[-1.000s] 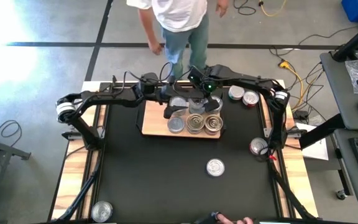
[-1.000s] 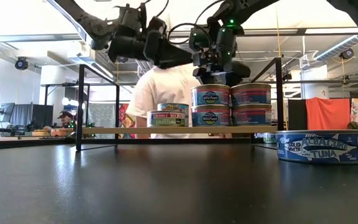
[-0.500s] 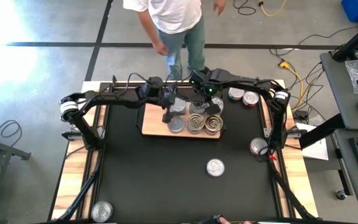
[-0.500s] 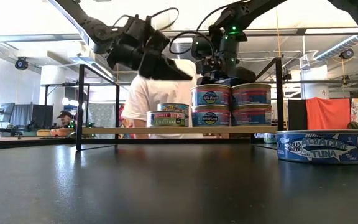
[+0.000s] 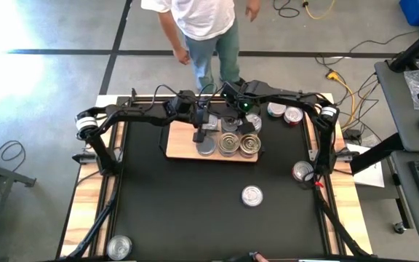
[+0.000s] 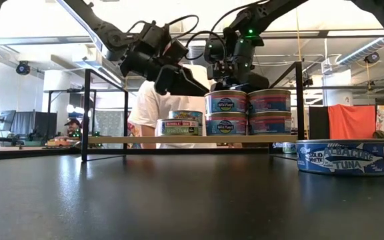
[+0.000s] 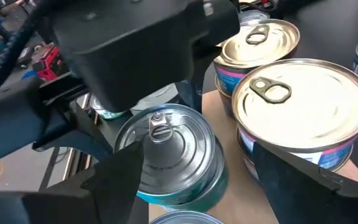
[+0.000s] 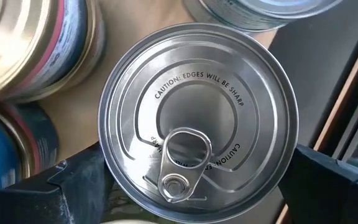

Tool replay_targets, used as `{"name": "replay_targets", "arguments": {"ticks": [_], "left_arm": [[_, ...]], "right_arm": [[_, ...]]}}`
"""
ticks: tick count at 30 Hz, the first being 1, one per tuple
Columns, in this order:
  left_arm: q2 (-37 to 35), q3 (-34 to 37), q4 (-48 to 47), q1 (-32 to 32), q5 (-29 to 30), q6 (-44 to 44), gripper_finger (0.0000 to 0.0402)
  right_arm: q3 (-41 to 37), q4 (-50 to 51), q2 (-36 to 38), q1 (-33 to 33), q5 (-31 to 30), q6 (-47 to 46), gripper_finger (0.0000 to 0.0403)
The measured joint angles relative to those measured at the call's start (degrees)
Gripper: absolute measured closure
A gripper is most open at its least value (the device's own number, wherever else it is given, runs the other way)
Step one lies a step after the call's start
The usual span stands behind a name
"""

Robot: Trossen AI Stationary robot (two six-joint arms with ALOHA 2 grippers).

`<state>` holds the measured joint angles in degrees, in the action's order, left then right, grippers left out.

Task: Stack canned seafood by type on shelf
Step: Stack the bottom left light blue tuna can on the light blue tuna can

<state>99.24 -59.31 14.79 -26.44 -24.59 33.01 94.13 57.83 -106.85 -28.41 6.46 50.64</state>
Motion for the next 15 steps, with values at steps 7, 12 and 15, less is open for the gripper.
{"name": "replay_targets", "arguments": {"ticks": [7, 12, 15], "left_arm": [[0.4, 0.0, -0.8, 0.1, -4.9, 4.0, 0.0118], [0.4, 0.0, 0.3, 0.1, 0.0, 4.4, 0.0118], [0.4, 0.0, 0.6, -0.1, 1.8, 2.9, 0.0127]], "right_arm": [[-0.1, -0.2, 0.0, 0.0, 0.0, -0.7, 0.0032], [-0.2, -0.6, 0.0, 0.0, 0.1, -1.6, 0.0032], [-0.2, -0.8, 0.0, 0.0, 0.0, -1.6, 0.0032]]}}
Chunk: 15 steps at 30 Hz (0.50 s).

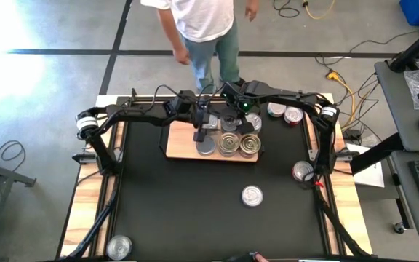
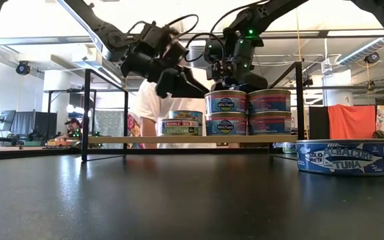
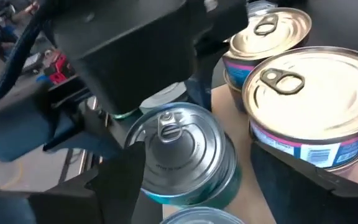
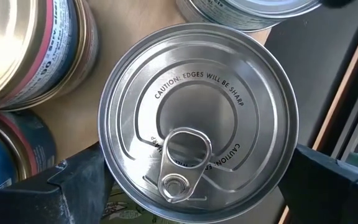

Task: Stack canned seafood by type on shelf
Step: Stack the bottom left light blue tuna can on the light blue tuna can

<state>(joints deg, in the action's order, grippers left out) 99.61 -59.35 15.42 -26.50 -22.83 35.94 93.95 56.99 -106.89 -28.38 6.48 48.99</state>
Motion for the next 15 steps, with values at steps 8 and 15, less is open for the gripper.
{"name": "replay_targets", "arguments": {"ticks": [8, 15], "left_arm": [[0.8, 0.0, 1.1, 0.3, -0.7, -11.5, 0.0297], [5.7, 0.0, 10.0, 0.5, 0.3, -19.0, 0.0386]], "right_arm": [[0.0, -0.2, 0.0, 0.0, 0.0, 0.0, 0.0032], [0.0, -0.3, 0.0, 0.0, 0.0, 0.0, 0.0032]]}}
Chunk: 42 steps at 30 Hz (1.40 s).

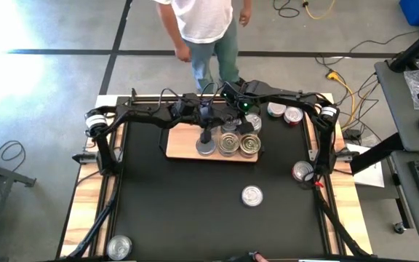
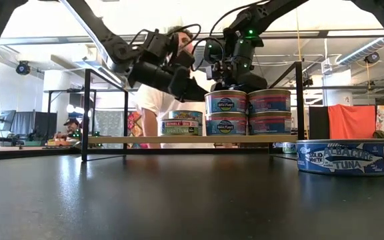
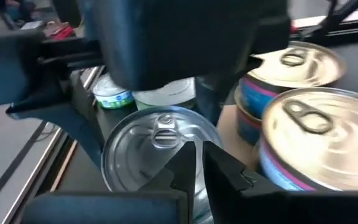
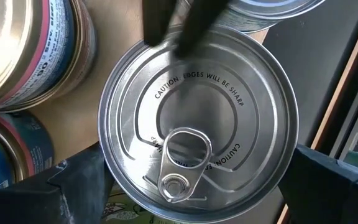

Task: Stack canned seafood by type on shelf
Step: Stack the bottom left light blue tuna can on the light blue tuna can

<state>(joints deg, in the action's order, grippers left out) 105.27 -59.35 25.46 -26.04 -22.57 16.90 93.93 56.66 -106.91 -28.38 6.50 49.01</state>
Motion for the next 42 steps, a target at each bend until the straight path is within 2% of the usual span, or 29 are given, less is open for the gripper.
{"name": "replay_targets", "arguments": {"ticks": [3, 13, 22, 28, 42], "left_arm": [[1.6, -2.2, -0.1, 0.1, 2.1, -0.5, 0.0391], [5.9, -9.1, -4.9, 0.1, 2.1, 0.8, 0.0401], [6.6, -9.0, -6.6, 0.1, 2.1, 2.3, 0.0401], [6.6, -8.9, -7.4, 0.1, 2.1, 2.3, 0.0402], [6.5, -8.9, -9.0, 0.1, 2.6, 2.3, 0.0402]], "right_arm": [[0.0, 0.0, 0.0, 0.0, 0.2, 0.0, 0.0032], [-0.6, -0.4, 0.0, 0.0, 3.0, -0.9, 0.0032], [-0.6, 0.0, 0.0, 0.0, 4.3, -1.2, 0.0032], [-0.6, 0.0, 0.0, 0.0, 4.3, -1.7, 0.0009], [-0.4, 0.5, 1.0, 0.0, 3.8, -2.6, 0.0004]]}}
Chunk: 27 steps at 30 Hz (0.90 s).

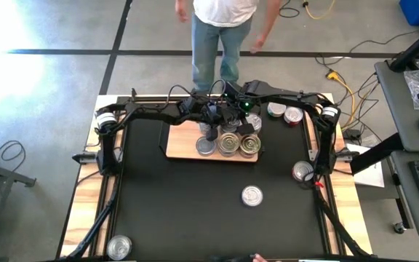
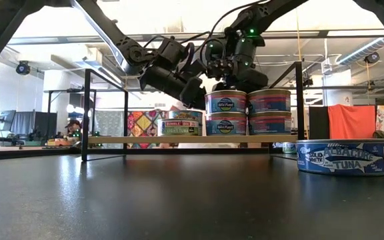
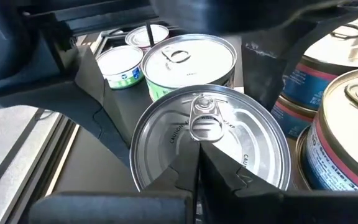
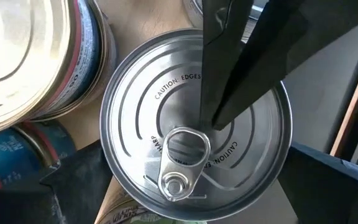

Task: Stack canned seafood by type on shelf
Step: Stack the bottom left light blue tuna can on the light blue tuna can

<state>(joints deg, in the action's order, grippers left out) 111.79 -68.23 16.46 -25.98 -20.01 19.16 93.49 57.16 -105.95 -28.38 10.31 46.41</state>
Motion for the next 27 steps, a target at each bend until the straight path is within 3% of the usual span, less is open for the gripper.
{"name": "replay_targets", "arguments": {"ticks": [12, 18, 27], "left_arm": [[-1.0, -0.4, -1.2, 0.0, -0.4, -2.1, 0.0401], [-0.3, -0.7, 8.1, 0.1, -2.6, -6.6, 0.0401], [4.5, -0.9, 9.3, 0.4, -0.9, -10.7, 0.0401]], "right_arm": [[-1.0, -1.0, 0.0, 0.0, 0.6, -0.8, 0.0003], [-1.0, -1.0, 0.1, 0.0, 0.5, -1.1, 0.0003], [-1.3, 0.2, 0.1, 0.0, -0.9, -2.1, 0.0003]]}}
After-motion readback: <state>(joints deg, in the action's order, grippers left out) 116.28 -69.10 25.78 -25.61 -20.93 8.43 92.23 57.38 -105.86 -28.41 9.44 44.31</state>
